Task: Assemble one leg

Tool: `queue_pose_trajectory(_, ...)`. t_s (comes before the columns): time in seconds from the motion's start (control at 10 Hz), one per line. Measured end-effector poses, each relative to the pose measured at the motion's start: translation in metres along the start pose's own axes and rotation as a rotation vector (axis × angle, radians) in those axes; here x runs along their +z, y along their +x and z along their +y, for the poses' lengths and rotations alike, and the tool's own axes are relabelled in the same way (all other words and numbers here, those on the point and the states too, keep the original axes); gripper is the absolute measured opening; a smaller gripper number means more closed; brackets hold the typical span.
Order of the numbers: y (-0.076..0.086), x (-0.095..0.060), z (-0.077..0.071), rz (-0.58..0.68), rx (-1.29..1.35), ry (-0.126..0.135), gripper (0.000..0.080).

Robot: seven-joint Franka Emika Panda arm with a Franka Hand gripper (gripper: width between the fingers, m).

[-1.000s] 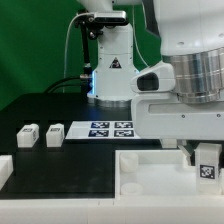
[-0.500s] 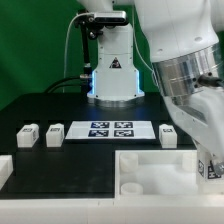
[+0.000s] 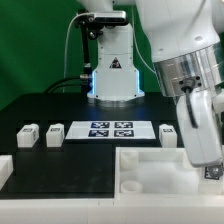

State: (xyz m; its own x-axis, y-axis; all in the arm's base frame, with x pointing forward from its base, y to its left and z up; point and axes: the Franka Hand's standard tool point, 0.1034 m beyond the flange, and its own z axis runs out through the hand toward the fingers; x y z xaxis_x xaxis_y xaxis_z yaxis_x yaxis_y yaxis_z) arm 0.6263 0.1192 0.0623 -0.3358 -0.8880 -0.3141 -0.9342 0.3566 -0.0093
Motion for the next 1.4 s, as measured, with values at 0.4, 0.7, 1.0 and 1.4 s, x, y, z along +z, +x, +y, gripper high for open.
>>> queue_pose_trajectory(0.4,-0.001,0.001,0.001,0.0,-0.014,-0.002,0.0625)
queue_pose_trajectory(0.7,-0.003,-0.011,0.011,-0.005,-0.117,-0.024,0.0648)
queue_pose_trajectory(1.0,-0.012,-0.03,0.015,-0.016,-0.146,-0.019,0.0649)
queue_pose_trajectory(1.4,-0.011,-0.028,0.016,-0.015,-0.146,-0.022,0.0649)
